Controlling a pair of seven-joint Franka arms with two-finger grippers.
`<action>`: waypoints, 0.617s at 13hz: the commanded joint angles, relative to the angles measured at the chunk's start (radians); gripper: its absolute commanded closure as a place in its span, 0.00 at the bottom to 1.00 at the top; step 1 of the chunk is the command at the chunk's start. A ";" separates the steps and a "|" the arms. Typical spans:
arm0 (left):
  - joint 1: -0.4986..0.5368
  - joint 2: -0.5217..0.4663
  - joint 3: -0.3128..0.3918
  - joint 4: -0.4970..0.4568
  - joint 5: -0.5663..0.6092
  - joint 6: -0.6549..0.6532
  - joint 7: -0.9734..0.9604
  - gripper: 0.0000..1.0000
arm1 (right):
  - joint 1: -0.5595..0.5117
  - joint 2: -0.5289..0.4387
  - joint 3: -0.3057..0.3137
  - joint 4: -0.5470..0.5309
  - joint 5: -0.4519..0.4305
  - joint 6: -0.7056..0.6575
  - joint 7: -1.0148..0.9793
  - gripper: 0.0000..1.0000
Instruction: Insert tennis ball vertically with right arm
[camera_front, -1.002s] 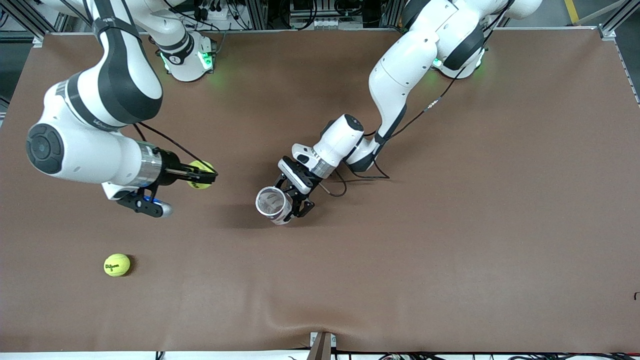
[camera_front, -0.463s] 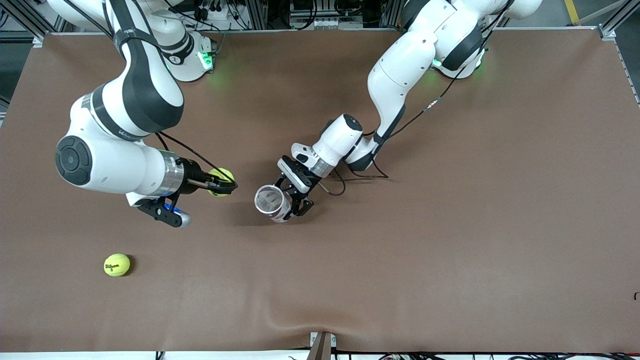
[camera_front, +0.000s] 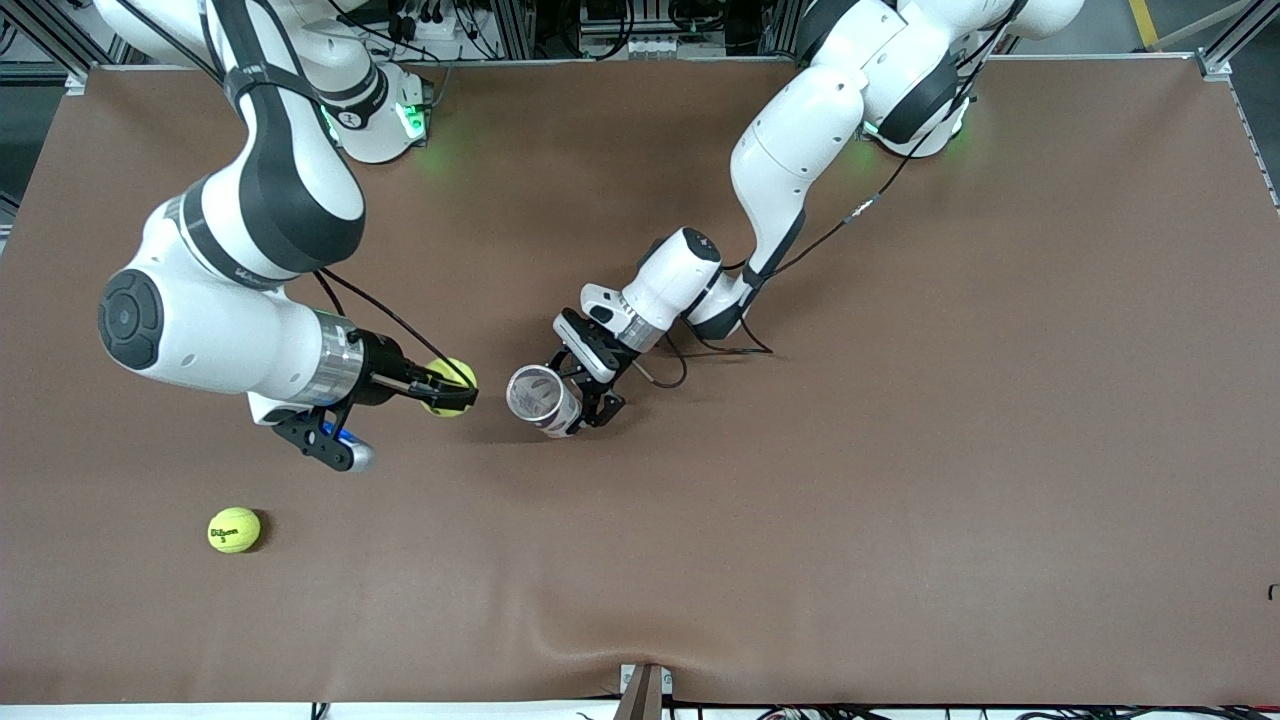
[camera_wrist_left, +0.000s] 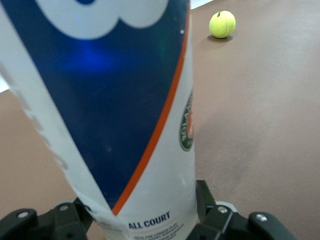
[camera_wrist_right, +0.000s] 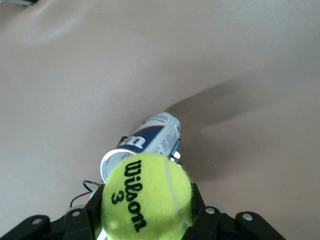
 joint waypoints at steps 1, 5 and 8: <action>-0.013 0.016 0.005 0.017 -0.013 0.021 -0.010 0.19 | 0.021 0.034 -0.003 0.036 0.038 0.015 0.053 0.58; -0.016 0.022 0.006 0.017 -0.013 0.021 -0.010 0.19 | 0.050 0.039 -0.003 0.034 0.038 0.016 0.109 0.58; -0.017 0.022 0.005 0.017 -0.013 0.021 -0.010 0.19 | 0.081 0.039 -0.003 0.031 0.037 0.016 0.139 0.58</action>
